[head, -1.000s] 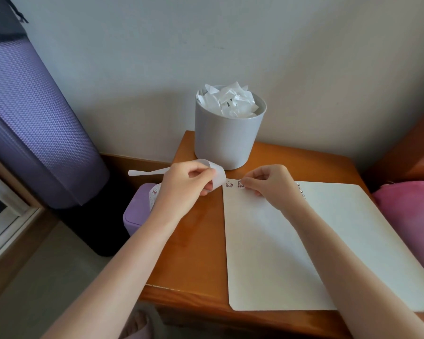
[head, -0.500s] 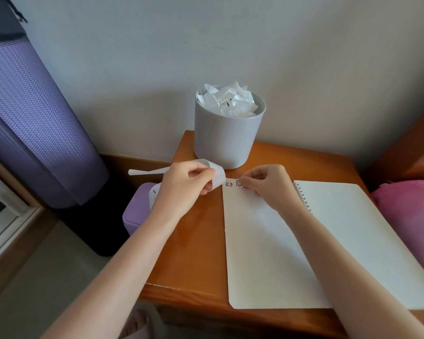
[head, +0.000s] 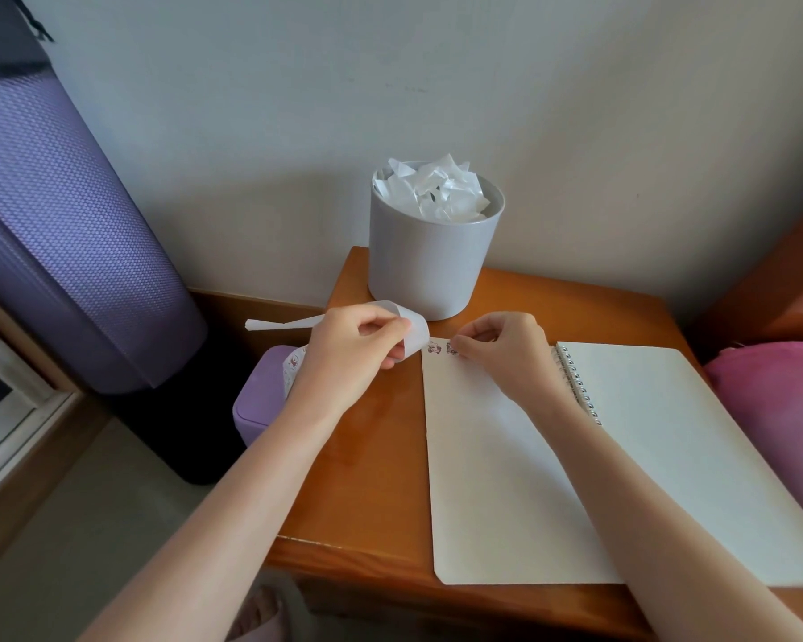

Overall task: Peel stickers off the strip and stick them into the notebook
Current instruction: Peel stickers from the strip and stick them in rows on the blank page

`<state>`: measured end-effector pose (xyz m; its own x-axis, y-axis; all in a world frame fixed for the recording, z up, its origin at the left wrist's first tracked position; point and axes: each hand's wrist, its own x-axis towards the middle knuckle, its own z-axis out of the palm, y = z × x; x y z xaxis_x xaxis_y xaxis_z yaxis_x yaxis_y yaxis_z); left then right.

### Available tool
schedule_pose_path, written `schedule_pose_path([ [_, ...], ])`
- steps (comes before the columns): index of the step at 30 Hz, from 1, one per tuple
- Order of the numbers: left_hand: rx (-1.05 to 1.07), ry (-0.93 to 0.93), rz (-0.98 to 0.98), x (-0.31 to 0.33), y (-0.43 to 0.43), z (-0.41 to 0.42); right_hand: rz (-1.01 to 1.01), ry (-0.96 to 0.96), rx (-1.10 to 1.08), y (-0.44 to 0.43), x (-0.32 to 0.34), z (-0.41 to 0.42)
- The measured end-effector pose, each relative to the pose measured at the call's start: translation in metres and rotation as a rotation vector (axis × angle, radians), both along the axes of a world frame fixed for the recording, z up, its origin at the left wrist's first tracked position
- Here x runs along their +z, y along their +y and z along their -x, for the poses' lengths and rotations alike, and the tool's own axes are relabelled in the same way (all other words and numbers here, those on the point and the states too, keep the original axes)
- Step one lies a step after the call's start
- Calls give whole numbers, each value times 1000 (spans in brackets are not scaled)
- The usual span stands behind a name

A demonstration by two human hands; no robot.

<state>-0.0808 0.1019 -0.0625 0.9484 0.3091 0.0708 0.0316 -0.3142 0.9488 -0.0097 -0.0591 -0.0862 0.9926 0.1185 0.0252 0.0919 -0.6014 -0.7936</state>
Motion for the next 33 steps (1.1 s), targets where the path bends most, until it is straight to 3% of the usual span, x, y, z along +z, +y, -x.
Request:
schedule_pose_path([
  [16,-23,-6,7,-5,0,-3,49,-81,4,-2,-5,0],
  [20,-38,-12,24,-6,0,-4,-79,-47,17,-6,2,1],
  [24,-62,-14,45,-3,-2,-3,-211,-78,221,-5,19,15],
  [27,-61,-4,74,-1,-2,-3,-199,-88,384,-4,25,25],
  [33,-18,3,109,-3,-2,-6,-256,-135,372,-7,23,27],
])
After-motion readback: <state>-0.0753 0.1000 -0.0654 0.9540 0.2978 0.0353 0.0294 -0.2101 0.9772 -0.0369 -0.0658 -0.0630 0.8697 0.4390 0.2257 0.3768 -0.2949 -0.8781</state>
